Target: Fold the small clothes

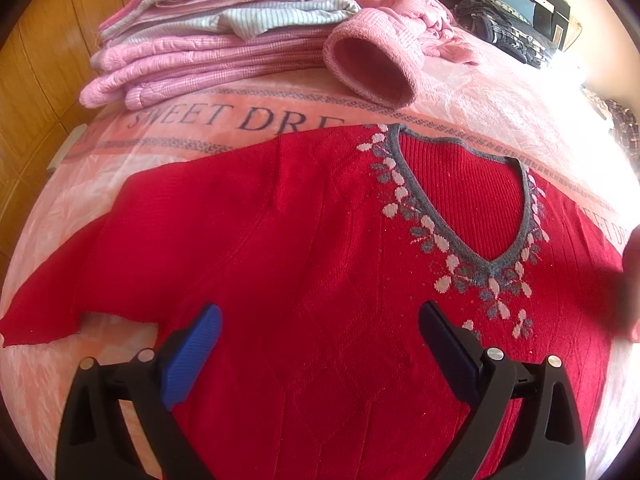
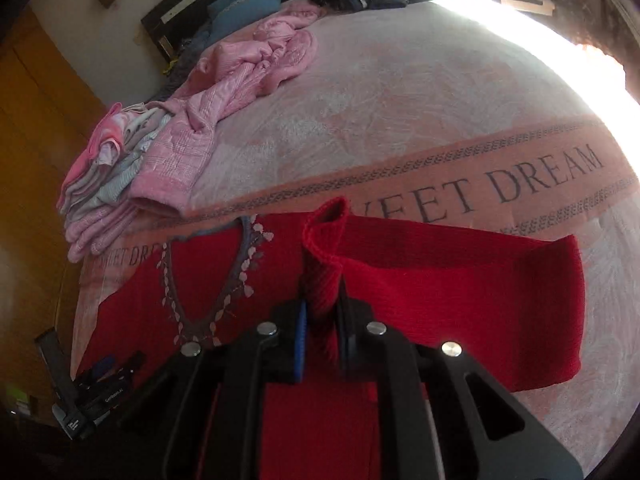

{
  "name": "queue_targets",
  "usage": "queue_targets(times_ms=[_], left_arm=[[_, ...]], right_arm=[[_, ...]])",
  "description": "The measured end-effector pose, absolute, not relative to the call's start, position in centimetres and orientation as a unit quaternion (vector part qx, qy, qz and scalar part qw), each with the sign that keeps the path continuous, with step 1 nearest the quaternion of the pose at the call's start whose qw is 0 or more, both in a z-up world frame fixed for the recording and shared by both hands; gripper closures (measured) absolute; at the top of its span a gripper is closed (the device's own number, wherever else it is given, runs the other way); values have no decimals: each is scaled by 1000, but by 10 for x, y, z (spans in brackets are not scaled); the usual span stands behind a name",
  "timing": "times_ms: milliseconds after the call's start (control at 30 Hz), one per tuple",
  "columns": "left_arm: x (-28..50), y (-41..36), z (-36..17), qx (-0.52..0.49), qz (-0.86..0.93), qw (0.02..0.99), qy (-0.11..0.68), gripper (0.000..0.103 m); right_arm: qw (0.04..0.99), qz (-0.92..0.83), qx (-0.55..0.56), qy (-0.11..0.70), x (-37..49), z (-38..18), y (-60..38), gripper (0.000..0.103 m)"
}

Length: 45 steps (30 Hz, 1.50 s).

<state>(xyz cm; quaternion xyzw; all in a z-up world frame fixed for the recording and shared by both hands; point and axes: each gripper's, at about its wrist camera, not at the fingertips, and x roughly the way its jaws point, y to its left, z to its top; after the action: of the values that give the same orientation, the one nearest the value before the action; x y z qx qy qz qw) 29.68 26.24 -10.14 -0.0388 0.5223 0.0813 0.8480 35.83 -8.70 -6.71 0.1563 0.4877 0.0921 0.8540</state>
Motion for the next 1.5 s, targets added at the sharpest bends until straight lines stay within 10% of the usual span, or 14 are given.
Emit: queue_targets(times_ms=[333,467,1100,1333,1500], left_arm=[[297,264,-105,-43,71,846,527,4],[298,261,-105,-47,69,846,527,4],[327,126,-126,-70,-22,819,568,5],[323,116,-111,-91,-5,838,538,88],[317,135,-86,-133,-14,854,502,93]], right_arm=[[827,156,108,529,370,-105,11,91],[800,179,128,558,370,-123,14,69],[828,117,237,495,333,-89,-184,62],[831,96,242,492,322,-94,-222,62],[831,88,244,493,319,-94,-228,62]])
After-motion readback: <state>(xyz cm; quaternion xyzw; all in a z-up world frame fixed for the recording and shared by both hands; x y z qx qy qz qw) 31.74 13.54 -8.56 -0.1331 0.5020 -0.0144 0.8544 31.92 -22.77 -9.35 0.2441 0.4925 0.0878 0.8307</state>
